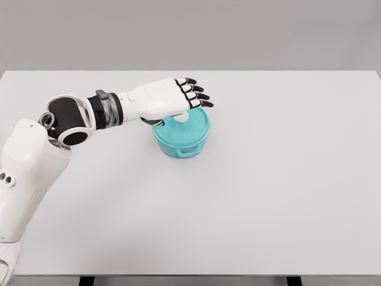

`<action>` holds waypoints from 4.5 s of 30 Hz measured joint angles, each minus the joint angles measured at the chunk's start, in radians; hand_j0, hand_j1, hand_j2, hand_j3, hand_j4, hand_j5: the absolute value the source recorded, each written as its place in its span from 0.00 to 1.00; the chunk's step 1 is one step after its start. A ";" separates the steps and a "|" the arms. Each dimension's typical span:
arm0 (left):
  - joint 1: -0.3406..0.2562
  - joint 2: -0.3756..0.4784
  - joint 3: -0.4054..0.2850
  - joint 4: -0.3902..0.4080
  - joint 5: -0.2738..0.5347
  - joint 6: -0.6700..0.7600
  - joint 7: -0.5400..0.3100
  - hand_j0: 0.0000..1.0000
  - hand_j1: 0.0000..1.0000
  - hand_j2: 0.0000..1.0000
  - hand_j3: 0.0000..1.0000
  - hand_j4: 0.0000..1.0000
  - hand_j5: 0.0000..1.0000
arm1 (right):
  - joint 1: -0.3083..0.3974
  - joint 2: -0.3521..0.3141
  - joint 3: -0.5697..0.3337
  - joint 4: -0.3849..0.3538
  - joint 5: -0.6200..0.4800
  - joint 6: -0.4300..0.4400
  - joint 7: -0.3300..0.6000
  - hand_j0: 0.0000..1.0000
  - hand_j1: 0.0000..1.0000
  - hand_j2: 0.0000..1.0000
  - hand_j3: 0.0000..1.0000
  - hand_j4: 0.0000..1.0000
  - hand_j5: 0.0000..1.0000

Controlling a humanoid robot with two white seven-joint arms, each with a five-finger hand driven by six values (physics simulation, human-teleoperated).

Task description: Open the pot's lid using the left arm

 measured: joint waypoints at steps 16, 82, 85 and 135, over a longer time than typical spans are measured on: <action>0.002 -0.008 0.000 0.022 -0.018 0.000 0.000 1.00 1.00 1.00 1.00 1.00 1.00 | 0.000 0.000 0.000 0.000 0.000 0.000 0.000 1.00 1.00 1.00 1.00 1.00 1.00; 0.017 -0.013 -0.020 0.027 -0.020 0.000 0.000 0.76 0.76 0.76 0.76 0.76 0.76 | 0.000 0.000 0.000 0.000 0.000 0.000 0.000 1.00 1.00 1.00 1.00 1.00 1.00; 0.015 -0.013 -0.020 0.028 -0.020 0.000 0.000 0.76 0.76 0.76 0.76 0.76 0.76 | 0.000 0.000 0.000 0.000 0.000 0.000 0.000 1.00 1.00 1.00 1.00 1.00 1.00; 0.012 -0.015 -0.018 0.073 -0.033 0.002 0.002 0.57 0.57 0.57 0.57 0.57 0.57 | 0.000 0.000 0.000 0.000 -0.001 0.000 0.000 1.00 1.00 1.00 1.00 1.00 1.00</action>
